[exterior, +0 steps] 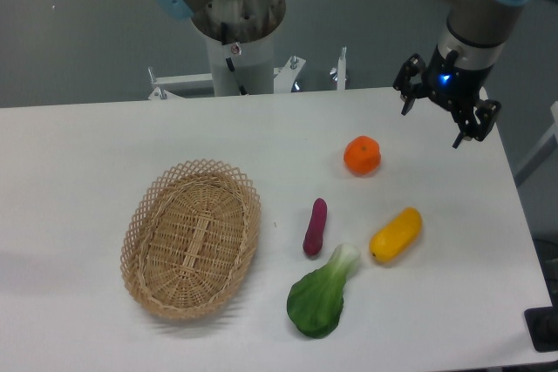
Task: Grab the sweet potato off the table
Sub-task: 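Move the open gripper over the purple sweet potato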
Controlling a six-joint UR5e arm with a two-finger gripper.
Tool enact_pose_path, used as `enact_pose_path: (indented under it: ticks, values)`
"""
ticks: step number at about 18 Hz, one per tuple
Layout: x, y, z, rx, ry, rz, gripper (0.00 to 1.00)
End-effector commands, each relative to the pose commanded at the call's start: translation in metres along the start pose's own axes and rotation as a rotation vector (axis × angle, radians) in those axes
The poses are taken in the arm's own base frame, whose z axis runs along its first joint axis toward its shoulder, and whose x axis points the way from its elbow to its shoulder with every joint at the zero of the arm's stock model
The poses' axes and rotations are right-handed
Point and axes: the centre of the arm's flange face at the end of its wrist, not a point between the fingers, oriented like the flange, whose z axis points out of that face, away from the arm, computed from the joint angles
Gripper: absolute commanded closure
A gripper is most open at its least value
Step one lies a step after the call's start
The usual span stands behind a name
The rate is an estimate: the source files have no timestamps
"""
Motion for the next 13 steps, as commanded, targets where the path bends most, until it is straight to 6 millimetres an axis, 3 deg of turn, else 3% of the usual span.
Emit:
enact_pose_path:
  ticks: [5,10,13]
  values:
    - [0.000,-0.002,0.004,0.004,0.005,-0.023,0.00]
    - [0.006,-0.003,0.026,0.008,0.001,-0.080,0.00]
    - [0.012,-0.023,0.046,0.017,-0.036,-0.124,0.00]
